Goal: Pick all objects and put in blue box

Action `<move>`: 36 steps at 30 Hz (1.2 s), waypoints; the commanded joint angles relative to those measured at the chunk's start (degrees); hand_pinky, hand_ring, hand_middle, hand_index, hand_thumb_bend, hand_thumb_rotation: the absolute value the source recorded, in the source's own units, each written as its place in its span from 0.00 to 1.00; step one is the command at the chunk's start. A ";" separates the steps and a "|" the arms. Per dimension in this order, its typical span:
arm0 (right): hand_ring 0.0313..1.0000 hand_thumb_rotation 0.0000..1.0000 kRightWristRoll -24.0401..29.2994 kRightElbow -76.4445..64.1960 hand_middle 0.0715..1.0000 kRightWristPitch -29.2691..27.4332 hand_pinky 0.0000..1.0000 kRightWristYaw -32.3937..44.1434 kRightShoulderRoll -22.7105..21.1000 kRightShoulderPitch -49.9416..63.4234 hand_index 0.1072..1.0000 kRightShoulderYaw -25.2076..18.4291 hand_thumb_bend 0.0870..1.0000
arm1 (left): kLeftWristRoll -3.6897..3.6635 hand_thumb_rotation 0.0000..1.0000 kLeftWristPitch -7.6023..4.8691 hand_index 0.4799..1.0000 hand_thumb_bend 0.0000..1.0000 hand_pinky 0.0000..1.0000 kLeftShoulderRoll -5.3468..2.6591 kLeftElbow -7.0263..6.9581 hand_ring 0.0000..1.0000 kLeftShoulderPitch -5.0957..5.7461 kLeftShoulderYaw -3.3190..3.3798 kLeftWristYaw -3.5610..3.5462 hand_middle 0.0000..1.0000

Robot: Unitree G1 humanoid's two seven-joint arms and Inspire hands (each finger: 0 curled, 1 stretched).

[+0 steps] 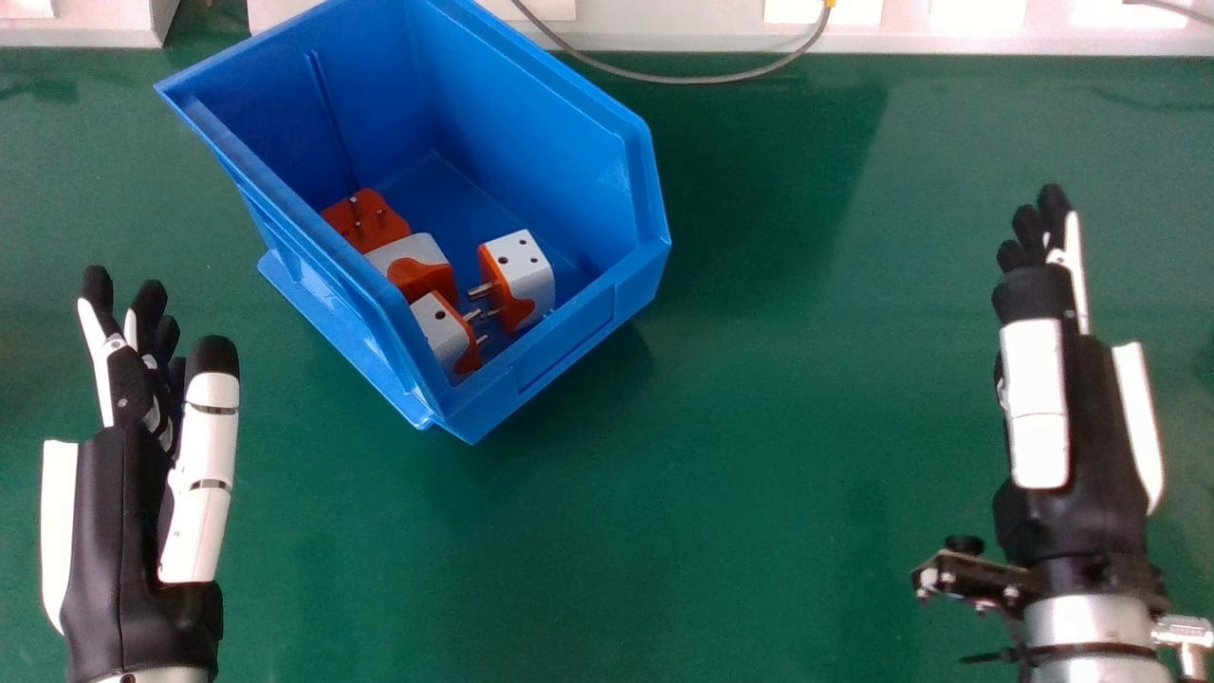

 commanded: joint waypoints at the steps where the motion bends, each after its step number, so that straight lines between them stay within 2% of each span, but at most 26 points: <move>1: 1.00 1.00 1.79 -1.84 1.00 0.05 1.00 1.59 0.63 -0.70 1.00 -1.37 0.44 | 0.13 0.84 -2.13 1.00 0.37 1.00 0.43 0.12 1.00 0.65 0.61 0.04 1.00; 3: 1.00 1.00 2.90 -1.58 1.00 0.41 1.00 2.76 1.17 -0.91 1.00 -2.08 0.46 | 0.89 0.88 -2.82 1.00 0.39 1.00 0.68 0.86 1.00 1.10 0.98 0.14 1.00; 5: 1.00 1.00 4.27 -1.20 1.00 0.76 1.00 3.94 1.73 -1.20 1.00 -2.84 0.46 | 0.48 0.92 -3.33 1.00 0.40 1.00 0.71 1.38 1.00 1.49 1.25 -0.09 1.00; 9: 1.00 1.00 5.61 0.01 1.00 1.06 1.00 5.80 2.44 -1.78 1.00 -4.10 0.43 | -1.60 0.92 -4.71 1.00 0.40 1.00 0.73 3.01 1.00 1.15 1.54 -1.27 1.00; 11: 1.00 1.00 5.43 0.70 1.00 0.98 1.00 6.51 2.52 -1.98 1.00 -4.62 0.43 | -2.67 0.91 -5.02 1.00 0.40 1.00 0.58 3.64 1.00 0.86 1.58 -1.80 1.00; 12: 1.00 1.00 5.39 1.18 1.00 0.83 1.00 6.95 2.51 -2.13 1.00 -4.89 0.44 | -2.95 0.91 -5.06 1.00 0.40 1.00 0.62 4.06 1.00 0.67 1.66 -1.97 1.00; 13: 1.00 1.00 5.21 1.77 1.00 0.54 1.00 7.36 2.48 -2.36 1.00 -5.09 0.45 | -3.01 0.92 -5.20 1.00 0.42 1.00 0.74 4.55 1.00 0.44 1.74 -2.12 1.00; 14: 1.00 1.00 5.08 2.31 1.00 0.43 1.00 7.75 2.41 -2.55 1.00 -5.27 0.45 | -2.44 0.93 -5.15 1.00 0.42 1.00 0.87 4.94 1.00 0.35 1.86 -1.95 1.00; 15: 1.00 1.00 4.84 2.74 1.00 0.21 1.00 7.98 2.38 -2.65 1.00 -5.40 0.46 | -2.32 0.94 -5.20 1.00 0.43 1.00 0.93 5.24 1.00 0.30 1.92 -2.01 1.00; 17: 1.00 1.00 4.44 3.65 1.00 -0.11 1.00 8.33 2.58 -2.87 1.00 -5.53 0.46 | -2.67 0.94 -5.62 1.00 0.44 1.00 1.00 6.10 1.00 -0.01 1.97 -2.35 1.00; 19: 1.00 1.00 3.92 4.72 1.00 -0.81 1.00 8.68 2.91 -3.07 1.00 -5.50 0.45 | -3.42 0.94 -5.47 1.00 0.46 1.00 0.98 6.69 1.00 -0.22 2.00 -2.74 1.00; 21: 1.00 1.00 3.40 5.72 1.00 -1.58 1.00 8.94 3.25 -3.24 1.00 -5.46 0.44 | -3.61 0.94 -5.61 1.00 0.46 1.00 0.94 7.11 1.00 -0.26 2.01 -2.97 1.00; 22: 1.00 1.00 3.25 6.15 1.00 -1.83 1.00 9.13 3.36 -3.29 1.00 -5.44 0.44 | -3.06 0.94 -6.15 1.00 0.45 1.00 0.89 7.46 1.00 -0.35 2.05 -2.78 1.00; 23: 1.00 1.00 3.10 6.67 1.00 -2.09 1.00 9.27 3.51 -3.40 1.00 -5.42 0.45 | -2.89 0.95 -6.45 1.00 0.43 1.00 0.93 7.84 1.00 -0.47 2.06 -2.82 1.00; 26: 1.00 1.00 2.43 8.10 1.00 -2.88 1.00 9.65 3.80 -3.75 1.00 -5.38 0.47 | -3.49 0.94 -6.59 1.00 0.39 1.00 0.93 8.12 1.00 -0.45 1.75 -3.46 1.00; 28: 1.00 1.00 2.21 8.82 1.00 -3.26 1.00 10.03 3.86 -3.96 1.00 -5.43 0.46 | -3.53 0.92 -6.90 1.00 0.36 1.00 0.84 8.19 1.00 -0.39 1.57 -3.69 1.00; 29: 1.00 1.00 2.13 9.28 1.00 -3.44 1.00 10.21 3.92 -4.19 1.00 -5.52 0.45 | -3.54 0.92 -7.03 1.00 0.34 1.00 0.86 8.40 1.00 -0.54 1.51 -3.82 1.00; 32: 1.00 1.00 1.75 10.26 1.00 -3.82 1.00 10.16 4.28 -4.68 1.00 -5.84 0.44 | -3.79 0.92 -6.27 1.00 0.29 1.00 0.73 8.26 1.00 -1.00 1.22 -3.94 1.00; 36: 1.00 1.00 0.78 10.53 1.00 -3.89 1.00 9.20 4.70 -4.84 1.00 -5.98 0.42 | -4.05 0.89 -6.48 1.00 0.29 1.00 0.68 8.61 1.00 -1.87 0.92 -4.49 1.00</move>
